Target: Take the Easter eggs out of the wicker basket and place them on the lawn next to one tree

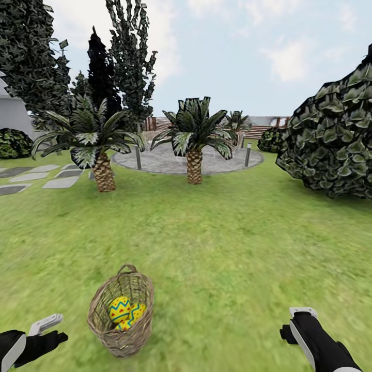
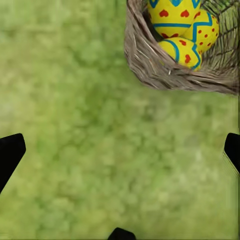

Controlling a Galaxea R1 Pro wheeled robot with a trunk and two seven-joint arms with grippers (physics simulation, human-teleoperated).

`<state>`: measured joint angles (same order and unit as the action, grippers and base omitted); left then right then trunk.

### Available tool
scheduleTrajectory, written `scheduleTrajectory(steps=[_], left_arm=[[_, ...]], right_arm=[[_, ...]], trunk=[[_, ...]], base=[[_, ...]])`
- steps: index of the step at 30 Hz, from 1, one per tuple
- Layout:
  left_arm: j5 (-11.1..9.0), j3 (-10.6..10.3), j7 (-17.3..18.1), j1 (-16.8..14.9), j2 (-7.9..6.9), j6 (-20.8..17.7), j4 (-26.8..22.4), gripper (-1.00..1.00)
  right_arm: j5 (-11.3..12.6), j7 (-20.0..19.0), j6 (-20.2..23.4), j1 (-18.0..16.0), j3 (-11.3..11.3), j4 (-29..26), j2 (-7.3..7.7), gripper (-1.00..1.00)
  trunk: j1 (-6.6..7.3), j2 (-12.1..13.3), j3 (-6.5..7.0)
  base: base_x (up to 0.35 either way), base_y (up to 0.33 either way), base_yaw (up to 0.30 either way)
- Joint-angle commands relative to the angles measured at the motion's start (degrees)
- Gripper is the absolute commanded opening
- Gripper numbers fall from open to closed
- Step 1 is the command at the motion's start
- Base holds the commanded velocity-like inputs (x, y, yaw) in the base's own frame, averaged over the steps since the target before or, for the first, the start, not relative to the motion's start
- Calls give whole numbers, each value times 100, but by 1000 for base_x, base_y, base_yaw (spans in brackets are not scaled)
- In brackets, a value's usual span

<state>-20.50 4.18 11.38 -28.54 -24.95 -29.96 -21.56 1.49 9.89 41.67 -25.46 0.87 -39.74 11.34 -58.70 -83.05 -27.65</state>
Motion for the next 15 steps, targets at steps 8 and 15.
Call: scheduleTrajectory(steps=[8, 15], left_arm=[[-6, 31, 7, -2, 7, -45, -6, 100], [-11, 30, 11, -2, 7, -45, -6, 100]], right_arm=[[18, 21, 26, -2, -39, 2, -7, 100], [18, 21, 20, -2, -48, 18, -9, 100]], trunk=[[-3, -3, -7], [-3, -3, -7]], base=[[325, 0, 0], [325, 0, 0]])
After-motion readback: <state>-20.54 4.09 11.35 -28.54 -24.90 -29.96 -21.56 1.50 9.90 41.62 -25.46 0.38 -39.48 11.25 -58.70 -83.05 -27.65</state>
